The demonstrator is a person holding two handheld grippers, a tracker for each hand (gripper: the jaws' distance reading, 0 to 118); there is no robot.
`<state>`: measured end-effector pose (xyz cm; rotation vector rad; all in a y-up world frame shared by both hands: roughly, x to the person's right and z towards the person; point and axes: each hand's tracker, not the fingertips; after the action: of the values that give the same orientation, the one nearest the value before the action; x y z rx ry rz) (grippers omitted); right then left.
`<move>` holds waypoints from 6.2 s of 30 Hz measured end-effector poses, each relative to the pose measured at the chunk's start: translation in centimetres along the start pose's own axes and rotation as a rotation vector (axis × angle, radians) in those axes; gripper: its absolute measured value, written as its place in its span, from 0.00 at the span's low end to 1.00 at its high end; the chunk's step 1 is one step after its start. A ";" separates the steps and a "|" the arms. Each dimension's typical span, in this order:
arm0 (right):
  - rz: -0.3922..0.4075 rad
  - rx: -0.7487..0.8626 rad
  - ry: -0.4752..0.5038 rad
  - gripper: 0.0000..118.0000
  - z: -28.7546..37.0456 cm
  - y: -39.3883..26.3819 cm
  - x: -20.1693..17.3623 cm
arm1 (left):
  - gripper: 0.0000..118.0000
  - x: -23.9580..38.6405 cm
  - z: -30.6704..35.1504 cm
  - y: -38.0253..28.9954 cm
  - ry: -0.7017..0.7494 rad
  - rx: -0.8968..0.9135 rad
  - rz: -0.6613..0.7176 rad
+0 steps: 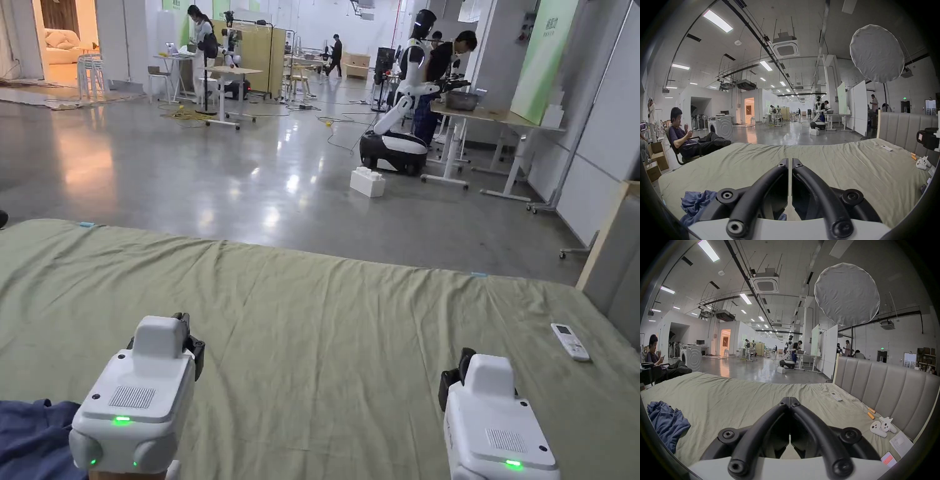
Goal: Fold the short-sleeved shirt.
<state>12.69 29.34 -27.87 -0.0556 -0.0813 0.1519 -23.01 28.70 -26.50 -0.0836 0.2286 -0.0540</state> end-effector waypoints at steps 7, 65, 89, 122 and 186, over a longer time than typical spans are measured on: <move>-0.048 -0.020 -0.003 0.01 -0.1 -0.1 0.8 | 0.03 -0.7 -0.1 -0.1 -0.009 -0.006 0.040; -0.025 -0.125 0.073 0.01 -0.3 -0.7 -2.1 | 0.03 -13.4 2.2 -0.7 -0.046 -0.507 0.062; 0.093 -0.190 0.161 0.01 -1.0 -4.0 -6.4 | 0.65 -20.8 -1.7 -17.5 0.109 -1.039 0.140; 0.065 -0.138 0.141 0.01 1.1 -2.1 -4.2 | 0.04 -18.1 2.2 1.3 -0.087 -0.351 0.222; -0.008 -0.048 0.024 0.01 3.7 1.2 2.3 | 0.00 -0.9 3.5 1.4 -0.156 -0.189 0.102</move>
<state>14.51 31.05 -24.06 -0.1045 -0.0616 0.1416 -22.99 30.39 -23.03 -0.2627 0.0811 0.0754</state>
